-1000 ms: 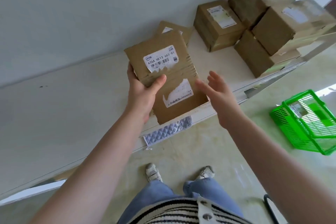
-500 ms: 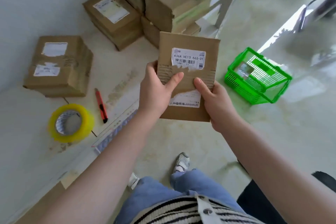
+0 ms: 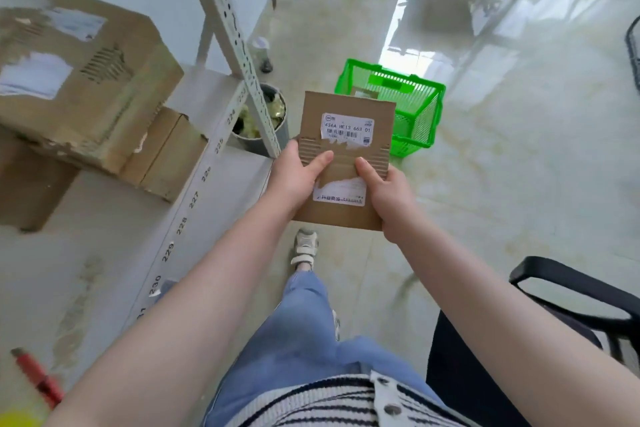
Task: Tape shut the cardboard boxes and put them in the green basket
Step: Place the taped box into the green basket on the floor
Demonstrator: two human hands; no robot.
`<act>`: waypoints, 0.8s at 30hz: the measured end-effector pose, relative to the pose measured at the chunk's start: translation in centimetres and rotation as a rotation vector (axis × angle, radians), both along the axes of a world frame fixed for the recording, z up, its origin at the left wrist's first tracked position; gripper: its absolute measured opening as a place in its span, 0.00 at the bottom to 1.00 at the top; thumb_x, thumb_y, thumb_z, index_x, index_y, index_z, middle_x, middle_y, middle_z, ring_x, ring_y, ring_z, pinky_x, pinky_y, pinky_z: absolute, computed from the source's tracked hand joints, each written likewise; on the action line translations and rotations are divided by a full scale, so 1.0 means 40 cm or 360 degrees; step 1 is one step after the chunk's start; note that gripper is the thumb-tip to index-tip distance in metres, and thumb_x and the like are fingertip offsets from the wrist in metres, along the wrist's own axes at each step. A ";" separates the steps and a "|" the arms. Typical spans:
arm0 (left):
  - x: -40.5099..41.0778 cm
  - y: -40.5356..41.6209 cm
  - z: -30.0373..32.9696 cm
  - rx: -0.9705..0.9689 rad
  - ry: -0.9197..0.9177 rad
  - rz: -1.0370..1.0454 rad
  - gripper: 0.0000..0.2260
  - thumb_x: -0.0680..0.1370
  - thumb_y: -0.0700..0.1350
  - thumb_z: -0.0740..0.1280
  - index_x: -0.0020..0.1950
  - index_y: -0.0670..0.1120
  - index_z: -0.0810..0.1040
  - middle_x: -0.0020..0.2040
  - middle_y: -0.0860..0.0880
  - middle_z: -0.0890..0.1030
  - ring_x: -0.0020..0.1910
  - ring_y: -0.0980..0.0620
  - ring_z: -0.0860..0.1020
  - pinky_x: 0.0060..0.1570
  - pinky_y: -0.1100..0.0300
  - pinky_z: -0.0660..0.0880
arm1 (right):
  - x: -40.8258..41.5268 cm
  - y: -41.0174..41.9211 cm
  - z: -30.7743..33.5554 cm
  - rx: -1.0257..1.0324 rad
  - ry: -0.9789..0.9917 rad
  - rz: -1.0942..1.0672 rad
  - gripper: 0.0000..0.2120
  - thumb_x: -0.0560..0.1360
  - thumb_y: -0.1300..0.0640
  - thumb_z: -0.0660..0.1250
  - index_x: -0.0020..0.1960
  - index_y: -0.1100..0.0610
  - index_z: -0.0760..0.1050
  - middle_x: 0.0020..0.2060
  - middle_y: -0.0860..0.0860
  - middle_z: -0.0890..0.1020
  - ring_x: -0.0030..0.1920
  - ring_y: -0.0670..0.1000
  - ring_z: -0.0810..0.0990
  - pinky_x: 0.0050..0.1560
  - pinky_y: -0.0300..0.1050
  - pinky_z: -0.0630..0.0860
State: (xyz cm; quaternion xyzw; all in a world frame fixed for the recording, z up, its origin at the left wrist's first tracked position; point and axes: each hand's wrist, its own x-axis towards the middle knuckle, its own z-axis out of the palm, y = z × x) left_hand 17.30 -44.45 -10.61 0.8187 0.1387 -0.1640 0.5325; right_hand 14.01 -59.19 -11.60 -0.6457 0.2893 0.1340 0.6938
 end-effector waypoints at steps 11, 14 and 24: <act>0.502 -0.239 -0.084 -0.0245 0.0178 -0.0346 0.22 0.74 0.45 0.75 0.65 0.44 0.72 0.60 0.47 0.80 0.59 0.48 0.79 0.63 0.49 0.74 | 0.434 -0.214 -0.059 -0.0112 0.0112 -0.0350 0.13 0.78 0.50 0.68 0.60 0.55 0.77 0.53 0.53 0.84 0.52 0.52 0.83 0.52 0.50 0.81; 0.615 -0.319 -0.103 -0.0261 0.0192 -0.0407 0.22 0.74 0.44 0.75 0.65 0.43 0.71 0.60 0.46 0.80 0.59 0.47 0.79 0.63 0.48 0.74 | 0.529 -0.284 -0.068 -0.0117 0.0147 -0.0411 0.15 0.78 0.50 0.67 0.61 0.57 0.77 0.54 0.53 0.84 0.53 0.54 0.83 0.53 0.52 0.81; 0.902 -0.574 -0.264 -0.0200 0.0368 -0.0377 0.23 0.75 0.45 0.74 0.66 0.44 0.70 0.61 0.46 0.79 0.59 0.50 0.78 0.62 0.55 0.73 | 0.830 -0.541 -0.222 -0.0180 0.0367 -0.0361 0.16 0.78 0.50 0.68 0.60 0.58 0.78 0.54 0.55 0.84 0.54 0.56 0.83 0.58 0.59 0.78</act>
